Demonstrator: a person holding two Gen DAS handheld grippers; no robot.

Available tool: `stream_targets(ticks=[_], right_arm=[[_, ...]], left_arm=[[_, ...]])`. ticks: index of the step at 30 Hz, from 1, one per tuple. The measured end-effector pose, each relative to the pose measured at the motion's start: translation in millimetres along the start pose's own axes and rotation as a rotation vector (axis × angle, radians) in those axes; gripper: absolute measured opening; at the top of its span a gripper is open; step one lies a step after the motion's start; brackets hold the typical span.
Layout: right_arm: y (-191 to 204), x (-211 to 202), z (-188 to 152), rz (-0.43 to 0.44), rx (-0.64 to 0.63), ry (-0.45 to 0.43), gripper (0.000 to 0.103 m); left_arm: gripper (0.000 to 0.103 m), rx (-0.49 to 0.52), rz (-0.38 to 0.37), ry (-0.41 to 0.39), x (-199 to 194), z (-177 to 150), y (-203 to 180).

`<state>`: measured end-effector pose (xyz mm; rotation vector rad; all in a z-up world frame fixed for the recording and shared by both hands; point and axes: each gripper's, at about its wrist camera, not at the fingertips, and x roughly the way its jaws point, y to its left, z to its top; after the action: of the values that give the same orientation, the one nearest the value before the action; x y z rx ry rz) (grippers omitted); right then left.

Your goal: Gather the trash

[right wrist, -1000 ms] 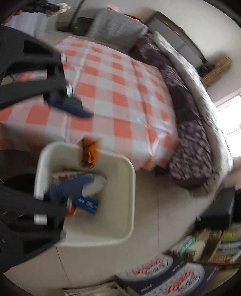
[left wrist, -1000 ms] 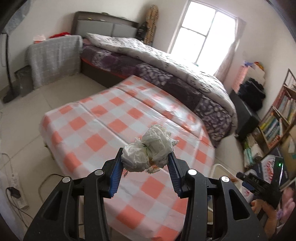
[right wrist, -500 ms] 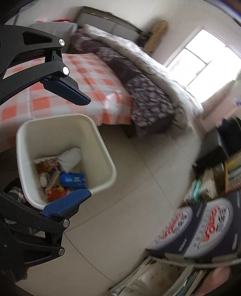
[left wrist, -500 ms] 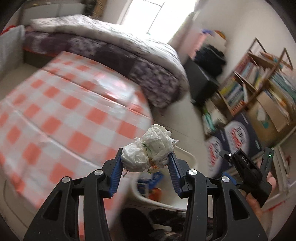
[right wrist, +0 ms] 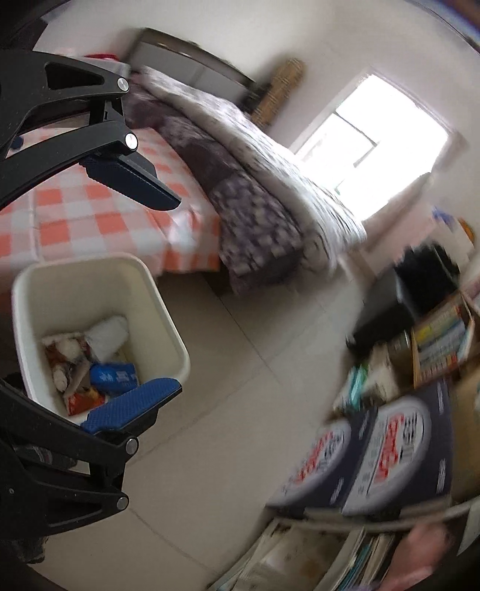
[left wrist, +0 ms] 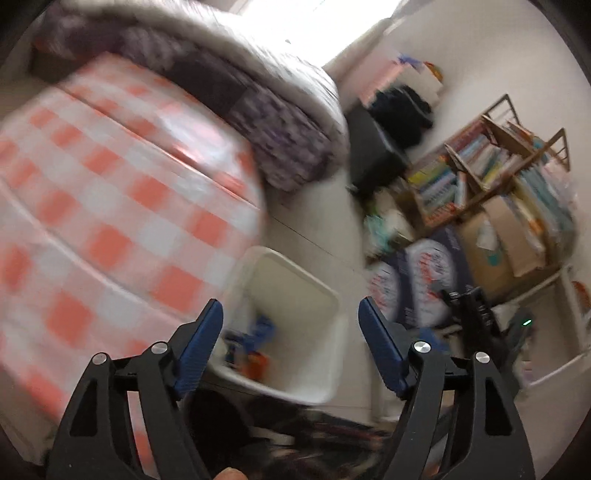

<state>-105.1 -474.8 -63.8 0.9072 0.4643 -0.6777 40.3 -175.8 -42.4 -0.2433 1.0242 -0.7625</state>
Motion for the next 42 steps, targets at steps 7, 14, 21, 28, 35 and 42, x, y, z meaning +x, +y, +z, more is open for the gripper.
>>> stream_targets(ticks=[7, 14, 21, 28, 35, 42], right_arm=[[90.6, -17.8, -55.5, 0.061, -0.371, -0.076, 0.094], [173.0, -54.0, -117.0, 0.176, -0.664, -0.202, 0.096], [242.0, -69.0, -174.5, 0.328, -0.812, -0.115, 0.096], [264.7, -71.9, -212.6, 0.389, -0.909, -0.142, 0.096], [260.4, -61.7, -213.4, 0.368, -0.852, -0.085, 0.096], [258.4, -61.1, -216.0, 0.380, -0.843, -0.085, 0.096]], left_arm=[[0.094, 0.114, 0.465, -0.360, -122.9, -19.9, 43.7], [0.096, 0.077, 0.739, -0.722, -214.4, -44.7, 76.3], [0.096, -0.083, 0.740, -0.638, -232.4, -38.7, 128.5], [0.096, -0.056, 0.784, -0.639, -219.4, -39.2, 132.4], [0.096, -0.062, 0.808, -0.613, -205.3, -38.2, 135.6], [0.096, -0.073, 0.820, -0.563, -183.4, -41.2, 136.1]])
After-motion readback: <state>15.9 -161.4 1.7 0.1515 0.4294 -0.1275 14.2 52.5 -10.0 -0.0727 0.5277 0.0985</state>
